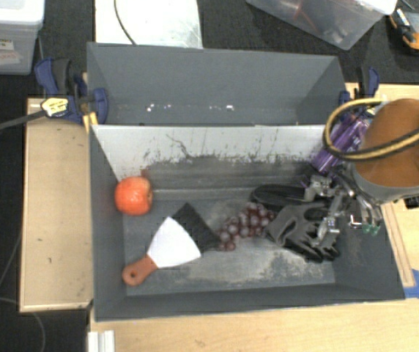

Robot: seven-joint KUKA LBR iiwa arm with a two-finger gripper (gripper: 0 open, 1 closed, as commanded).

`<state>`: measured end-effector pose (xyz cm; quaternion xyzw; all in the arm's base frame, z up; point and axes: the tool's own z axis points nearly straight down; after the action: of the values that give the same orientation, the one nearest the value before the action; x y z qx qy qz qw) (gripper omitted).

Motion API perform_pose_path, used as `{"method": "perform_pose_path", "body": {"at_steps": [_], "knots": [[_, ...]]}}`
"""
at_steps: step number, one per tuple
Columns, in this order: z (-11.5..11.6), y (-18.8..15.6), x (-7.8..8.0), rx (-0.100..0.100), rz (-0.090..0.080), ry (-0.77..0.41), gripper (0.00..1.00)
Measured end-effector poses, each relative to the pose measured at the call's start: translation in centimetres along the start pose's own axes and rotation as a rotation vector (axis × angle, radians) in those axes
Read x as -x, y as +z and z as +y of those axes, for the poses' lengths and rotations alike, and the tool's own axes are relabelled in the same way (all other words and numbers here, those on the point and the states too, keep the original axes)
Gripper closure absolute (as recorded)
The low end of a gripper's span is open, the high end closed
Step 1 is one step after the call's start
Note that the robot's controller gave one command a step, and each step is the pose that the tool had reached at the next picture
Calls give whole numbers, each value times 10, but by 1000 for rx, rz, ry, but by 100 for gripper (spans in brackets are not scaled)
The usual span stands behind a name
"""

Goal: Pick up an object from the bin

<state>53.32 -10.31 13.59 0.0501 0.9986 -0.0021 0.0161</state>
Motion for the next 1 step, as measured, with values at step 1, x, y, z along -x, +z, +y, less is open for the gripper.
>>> {"method": "perform_pose_path", "body": {"at_steps": [1], "knots": [[-9, 32, 5, 2, 19, -10, 100]]}}
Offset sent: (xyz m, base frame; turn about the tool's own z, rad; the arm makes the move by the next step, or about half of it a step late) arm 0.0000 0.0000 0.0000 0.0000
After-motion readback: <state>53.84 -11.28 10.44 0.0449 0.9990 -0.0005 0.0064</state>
